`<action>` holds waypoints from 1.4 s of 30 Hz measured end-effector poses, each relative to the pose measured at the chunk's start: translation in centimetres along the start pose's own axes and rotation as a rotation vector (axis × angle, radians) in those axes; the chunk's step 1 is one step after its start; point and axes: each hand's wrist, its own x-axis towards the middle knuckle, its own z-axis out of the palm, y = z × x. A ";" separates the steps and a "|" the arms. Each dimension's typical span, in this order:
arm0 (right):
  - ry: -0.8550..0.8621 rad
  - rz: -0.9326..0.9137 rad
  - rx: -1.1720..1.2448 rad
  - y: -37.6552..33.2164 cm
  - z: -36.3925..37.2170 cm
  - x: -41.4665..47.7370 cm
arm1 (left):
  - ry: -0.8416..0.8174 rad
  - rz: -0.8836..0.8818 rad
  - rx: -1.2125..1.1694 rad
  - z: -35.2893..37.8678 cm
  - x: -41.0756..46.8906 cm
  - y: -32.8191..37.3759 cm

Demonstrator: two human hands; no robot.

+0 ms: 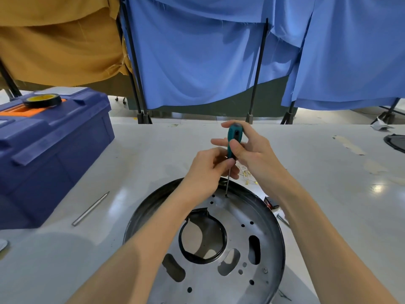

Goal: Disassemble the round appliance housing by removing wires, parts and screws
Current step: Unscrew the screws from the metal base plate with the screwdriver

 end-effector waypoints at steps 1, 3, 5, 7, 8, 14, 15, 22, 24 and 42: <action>-0.007 -0.001 -0.026 -0.1 -0.1 0.2 | 0.007 0.002 0.010 0.0 0.0 -0.2; 0.059 -0.026 -0.122 -0.3 0.1 0.6 | 0.011 -0.002 0.006 0.1 -0.1 -0.3; 0.205 -0.086 -0.215 -0.3 0.6 0.8 | 0.004 -0.013 -0.023 0.1 -0.2 -0.3; 0.317 -0.161 -0.288 -0.4 1.2 0.9 | -0.005 -0.012 -0.038 0.2 -0.1 -0.2; 0.342 -0.179 -0.309 -0.4 1.4 0.8 | -0.006 -0.013 -0.042 0.2 -0.1 -0.3; 0.232 -0.175 -0.052 -0.8 0.7 0.7 | 0.042 -0.018 -0.128 0.3 -0.4 -0.6; 0.195 -0.169 -0.045 -0.8 0.5 0.7 | 0.014 -0.020 -0.159 0.2 -0.4 -0.6; 0.115 -0.146 -0.192 -1.1 0.1 0.7 | -0.044 -0.037 -0.147 0.1 -0.5 -0.8; 0.186 -0.168 -0.312 -1.0 0.2 0.7 | -0.042 -0.032 -0.120 0.1 -0.5 -0.9; 0.224 -0.229 -0.322 -1.6 0.3 0.4 | -0.003 0.032 -0.052 0.2 -0.8 -0.6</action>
